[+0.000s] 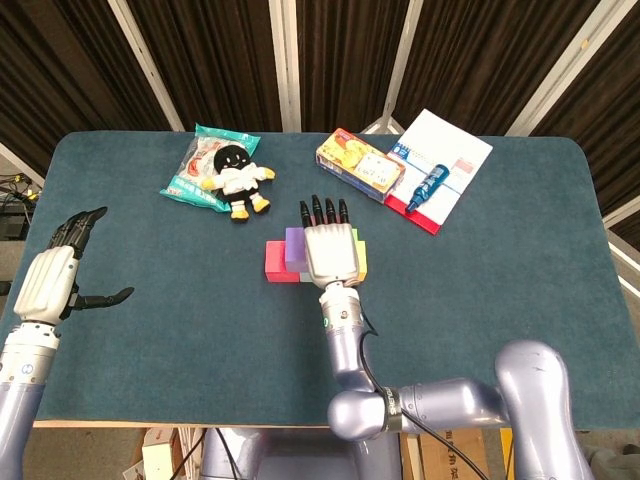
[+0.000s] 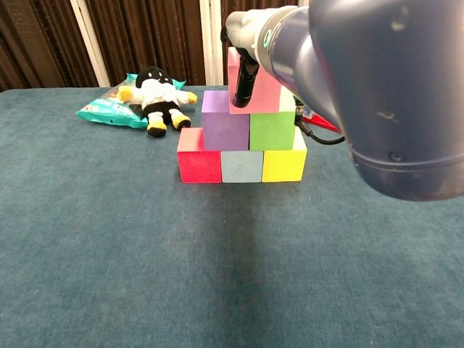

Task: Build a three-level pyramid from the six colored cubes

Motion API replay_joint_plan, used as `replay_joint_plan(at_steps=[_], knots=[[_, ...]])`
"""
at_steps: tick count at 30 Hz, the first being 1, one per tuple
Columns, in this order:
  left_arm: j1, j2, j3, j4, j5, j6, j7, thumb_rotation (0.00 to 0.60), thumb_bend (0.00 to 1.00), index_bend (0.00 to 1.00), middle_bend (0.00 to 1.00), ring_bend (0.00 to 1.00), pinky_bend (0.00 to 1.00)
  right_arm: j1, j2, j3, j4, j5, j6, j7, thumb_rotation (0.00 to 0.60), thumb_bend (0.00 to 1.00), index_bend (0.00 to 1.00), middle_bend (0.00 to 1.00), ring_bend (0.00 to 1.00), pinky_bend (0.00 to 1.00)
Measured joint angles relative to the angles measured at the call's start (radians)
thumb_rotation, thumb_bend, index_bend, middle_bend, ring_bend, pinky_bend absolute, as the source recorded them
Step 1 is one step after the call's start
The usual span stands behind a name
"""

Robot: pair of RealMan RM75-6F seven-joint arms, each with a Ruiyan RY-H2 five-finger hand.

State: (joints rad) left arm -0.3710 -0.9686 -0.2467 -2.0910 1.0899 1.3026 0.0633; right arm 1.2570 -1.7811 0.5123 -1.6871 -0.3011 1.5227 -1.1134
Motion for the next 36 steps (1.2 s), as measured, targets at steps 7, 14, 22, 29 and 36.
replay_joint_plan(at_steps=[7,14,22,29,36], knots=[[0.001,0.001,-0.001,-0.002,0.000,0.002,0.000,0.600,0.13,0.00,0.06,0.00,0.00,0.001,-0.005,0.004,0.004,-0.008,0.003,-0.003,0.600,0.32,0.00,0.00,0.00,0.00],[0.002,0.002,-0.002,-0.003,0.001,0.004,-0.001,0.600,0.13,0.00,0.06,0.00,0.00,0.003,-0.009,0.014,0.013,-0.006,0.003,-0.010,0.600,0.32,0.00,0.00,0.00,0.00],[0.002,0.003,-0.003,-0.003,0.002,0.003,-0.004,0.600,0.13,0.00,0.06,0.00,0.00,0.001,-0.013,0.017,0.014,-0.004,0.002,-0.014,0.600,0.32,0.00,0.00,0.00,0.00],[0.002,0.004,-0.003,-0.004,0.003,0.003,-0.005,0.600,0.13,0.00,0.06,0.00,0.00,0.002,-0.021,0.020,0.012,-0.009,0.003,-0.012,0.600,0.32,0.00,0.00,0.00,0.00],[0.004,0.006,-0.004,-0.006,0.004,0.006,-0.007,0.600,0.13,0.00,0.06,0.00,0.00,0.000,-0.029,0.022,0.020,-0.009,0.005,-0.011,0.600,0.32,0.00,0.00,0.00,0.00]])
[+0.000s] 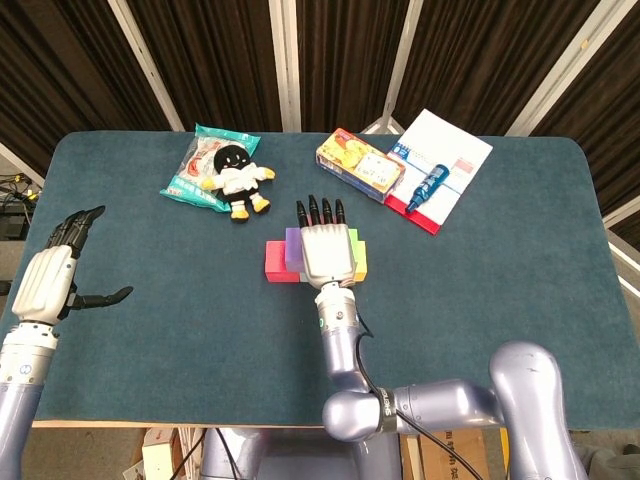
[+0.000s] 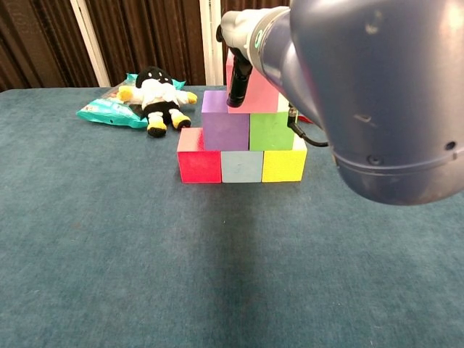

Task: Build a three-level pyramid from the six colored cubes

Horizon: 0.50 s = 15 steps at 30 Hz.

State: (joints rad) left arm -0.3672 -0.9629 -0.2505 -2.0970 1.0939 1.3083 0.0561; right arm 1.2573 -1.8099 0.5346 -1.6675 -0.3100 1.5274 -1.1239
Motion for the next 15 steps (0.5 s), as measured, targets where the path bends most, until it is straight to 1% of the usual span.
replay_joint_plan(at_steps=[7,15], knots=[[0.000,0.001,-0.001,0.001,0.000,-0.002,-0.003,0.600,0.13,0.00,0.06,0.00,0.00,-0.003,0.001,0.000,-0.023,-0.008,0.012,-0.003,0.600,0.32,0.00,0.00,0.00,0.00],[0.002,0.002,-0.002,0.001,0.001,0.003,-0.005,0.600,0.13,0.00,0.06,0.00,0.00,-0.017,0.021,0.000,-0.095,-0.010,0.040,-0.013,0.600,0.32,0.00,0.00,0.00,0.00]])
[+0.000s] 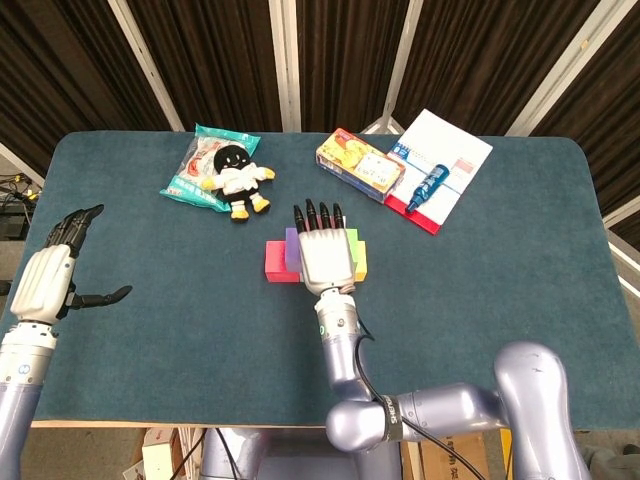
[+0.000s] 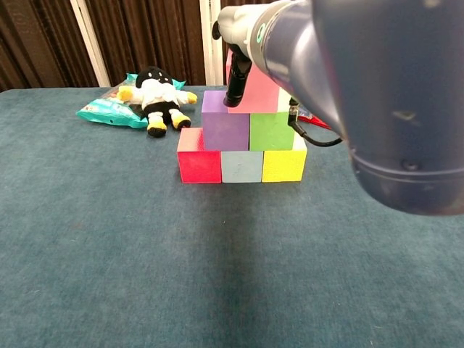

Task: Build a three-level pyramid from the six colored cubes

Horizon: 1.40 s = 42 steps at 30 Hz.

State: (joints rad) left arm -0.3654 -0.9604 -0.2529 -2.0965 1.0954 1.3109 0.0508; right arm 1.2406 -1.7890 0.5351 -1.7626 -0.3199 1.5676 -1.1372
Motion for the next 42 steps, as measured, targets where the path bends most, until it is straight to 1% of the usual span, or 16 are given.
replay_joint_plan(at_steps=[13,17,22,27,31,37,42], knots=[[0.007,0.004,0.004,-0.015,0.026,0.017,0.009,0.600,0.13,0.00,0.06,0.00,0.00,-0.080,0.119,-0.015,-0.133,0.001,0.049,-0.007,0.600,0.32,0.00,0.00,0.00,0.00],[0.008,0.004,0.007,-0.016,0.030,0.019,0.017,0.600,0.13,0.00,0.06,0.00,0.00,-0.123,0.167,-0.035,-0.169,0.000,0.060,0.004,0.600,0.32,0.00,0.00,0.00,0.00],[0.009,0.003,0.011,-0.018,0.037,0.023,0.026,0.600,0.13,0.00,0.06,0.00,0.00,-0.204,0.248,-0.081,-0.210,-0.005,0.064,0.035,0.600,0.32,0.00,0.00,0.00,0.00],[0.012,0.001,0.016,-0.017,0.048,0.031,0.040,0.600,0.13,0.00,0.06,0.00,0.00,-0.301,0.345,-0.135,-0.242,-0.024,0.053,0.098,0.600,0.32,0.00,0.00,0.00,0.00],[0.015,-0.008,0.022,-0.002,0.055,0.037,0.046,0.600,0.13,0.00,0.06,0.00,0.00,-0.380,0.421,-0.188,-0.259,-0.071,0.029,0.178,0.600,0.32,0.00,0.00,0.00,0.00],[0.023,-0.037,0.045,0.035,0.080,0.044,0.055,0.600,0.13,0.00,0.04,0.00,0.00,-0.507,0.489,-0.292,-0.262,-0.213,-0.024,0.353,0.600,0.32,0.00,0.00,0.00,0.00],[0.051,-0.053,0.078,0.085,0.113,0.064,0.055,0.600,0.13,0.00,0.03,0.00,0.00,-0.617,0.523,-0.393,-0.221,-0.380,-0.062,0.522,0.600,0.32,0.00,0.00,0.00,0.00]])
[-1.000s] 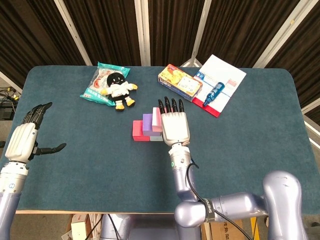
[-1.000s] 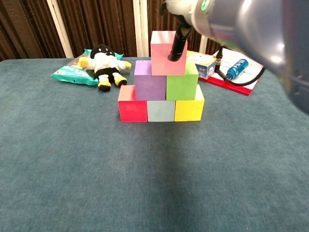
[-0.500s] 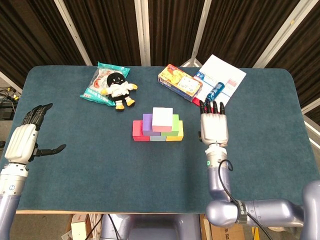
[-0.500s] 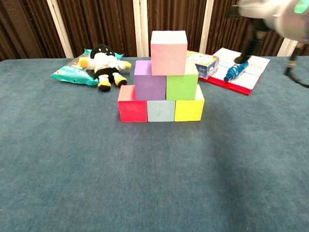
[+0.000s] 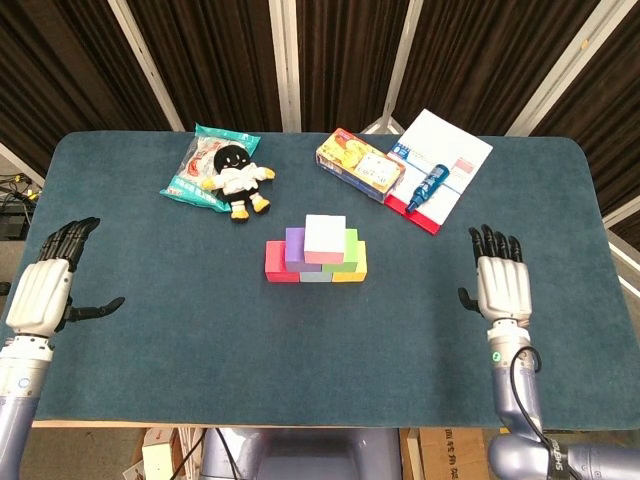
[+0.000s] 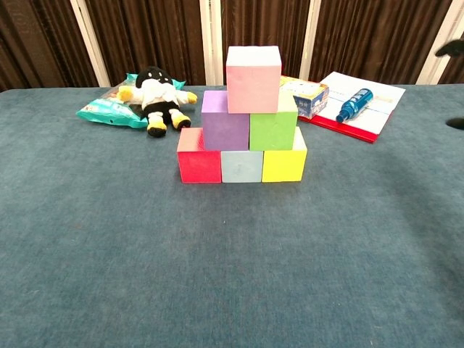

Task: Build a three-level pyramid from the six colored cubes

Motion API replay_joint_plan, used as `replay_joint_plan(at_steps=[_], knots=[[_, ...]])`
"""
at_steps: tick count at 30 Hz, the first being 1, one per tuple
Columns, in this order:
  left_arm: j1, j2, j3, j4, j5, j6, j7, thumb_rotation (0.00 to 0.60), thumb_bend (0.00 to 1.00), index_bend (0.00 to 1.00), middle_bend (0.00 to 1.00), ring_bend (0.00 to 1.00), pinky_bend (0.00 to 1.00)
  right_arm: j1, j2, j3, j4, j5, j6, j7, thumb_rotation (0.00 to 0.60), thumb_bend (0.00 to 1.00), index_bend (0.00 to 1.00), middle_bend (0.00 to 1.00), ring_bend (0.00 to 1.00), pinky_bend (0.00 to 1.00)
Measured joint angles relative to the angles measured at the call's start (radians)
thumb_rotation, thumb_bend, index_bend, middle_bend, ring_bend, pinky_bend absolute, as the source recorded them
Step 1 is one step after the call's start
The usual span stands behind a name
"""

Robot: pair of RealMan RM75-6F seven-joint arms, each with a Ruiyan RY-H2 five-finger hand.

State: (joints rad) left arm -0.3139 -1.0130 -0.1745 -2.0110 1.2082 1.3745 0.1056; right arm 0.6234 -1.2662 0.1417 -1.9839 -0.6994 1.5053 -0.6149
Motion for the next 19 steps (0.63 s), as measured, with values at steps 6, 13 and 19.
replay_joint_plan(at_steps=[6,13,19], knots=[[0.062,-0.026,0.058,0.113,0.054,0.039,-0.050,0.600,0.13,0.00,0.00,0.00,0.00,-0.125,0.020,-0.111,0.081,-0.186,-0.013,0.177,0.600,0.32,0.00,0.00,0.00,0.00],[0.141,-0.062,0.122,0.284,0.125,0.095,-0.116,0.600,0.13,0.00,0.00,0.00,0.00,-0.249,0.013,-0.199,0.198,-0.421,0.034,0.346,0.600,0.32,0.00,0.00,0.00,0.00],[0.166,-0.086,0.153,0.358,0.143,0.088,-0.096,0.600,0.13,0.00,0.00,0.00,0.00,-0.301,0.009,-0.219,0.281,-0.538,0.044,0.401,0.600,0.32,0.00,0.00,0.00,0.00]])
